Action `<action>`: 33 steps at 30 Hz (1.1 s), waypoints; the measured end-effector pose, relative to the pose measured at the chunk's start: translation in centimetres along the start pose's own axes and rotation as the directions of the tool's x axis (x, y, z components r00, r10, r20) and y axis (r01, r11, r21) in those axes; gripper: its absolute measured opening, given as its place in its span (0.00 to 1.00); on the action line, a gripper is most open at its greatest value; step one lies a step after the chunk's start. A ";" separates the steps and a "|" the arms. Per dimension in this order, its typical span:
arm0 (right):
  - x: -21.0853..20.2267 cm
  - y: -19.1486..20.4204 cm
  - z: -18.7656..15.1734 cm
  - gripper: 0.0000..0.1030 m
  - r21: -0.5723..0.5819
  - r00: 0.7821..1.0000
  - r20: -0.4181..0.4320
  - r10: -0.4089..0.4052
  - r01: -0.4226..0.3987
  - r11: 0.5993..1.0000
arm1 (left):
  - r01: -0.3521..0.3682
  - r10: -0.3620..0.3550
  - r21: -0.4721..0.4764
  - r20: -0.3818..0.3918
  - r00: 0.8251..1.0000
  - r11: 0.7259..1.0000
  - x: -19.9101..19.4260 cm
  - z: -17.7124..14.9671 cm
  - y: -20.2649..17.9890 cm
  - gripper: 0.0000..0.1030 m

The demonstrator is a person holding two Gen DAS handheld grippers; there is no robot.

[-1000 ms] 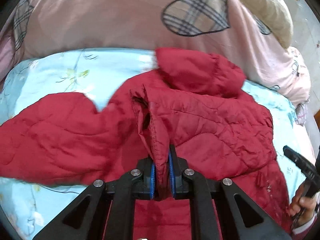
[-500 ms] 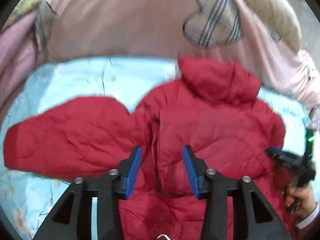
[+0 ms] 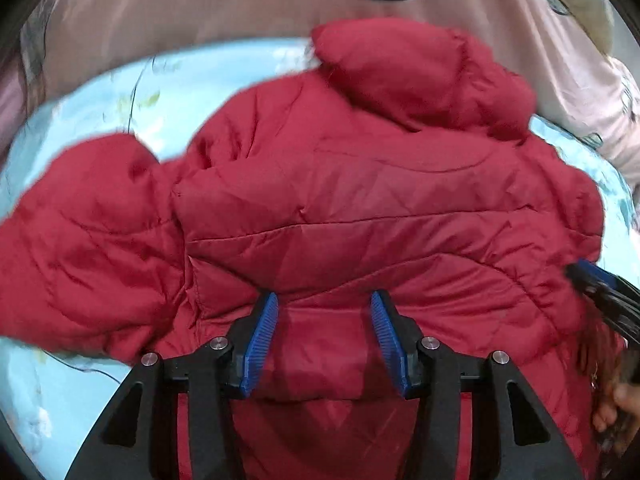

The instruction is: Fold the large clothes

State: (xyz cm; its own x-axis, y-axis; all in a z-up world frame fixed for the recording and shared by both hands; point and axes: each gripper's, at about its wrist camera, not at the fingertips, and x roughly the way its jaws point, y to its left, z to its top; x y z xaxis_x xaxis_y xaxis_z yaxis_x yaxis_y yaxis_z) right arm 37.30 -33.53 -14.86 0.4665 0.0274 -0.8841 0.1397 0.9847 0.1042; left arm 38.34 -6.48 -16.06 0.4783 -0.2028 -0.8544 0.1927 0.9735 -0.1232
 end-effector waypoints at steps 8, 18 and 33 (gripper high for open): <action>-2.4 3.2 -0.6 0.76 -0.054 0.996 0.074 0.052 -0.048 0.997 | -0.048 0.048 0.016 0.029 0.998 0.999 1.6 0.5 -1.3 0.48; 2.0 2.8 -0.9 0.80 -0.052 0.999 -0.042 0.011 -0.013 0.999 | -0.047 0.044 0.030 0.074 0.996 0.998 0.0 -1.5 -1.1 0.49; -0.3 4.1 -0.9 1.00 -0.030 0.998 -0.026 0.056 -0.057 0.998 | -0.012 0.038 -0.182 0.138 0.990 0.983 -9.7 -4.6 4.7 0.73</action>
State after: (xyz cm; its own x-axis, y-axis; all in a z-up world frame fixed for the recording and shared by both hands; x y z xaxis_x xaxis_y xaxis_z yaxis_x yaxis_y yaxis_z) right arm 36.94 -29.31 -14.62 0.4507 0.0874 -0.8884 0.0869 0.9862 0.1411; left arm 30.68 0.54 -10.62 0.5992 -0.1783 -0.7805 0.0278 0.9789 -0.2023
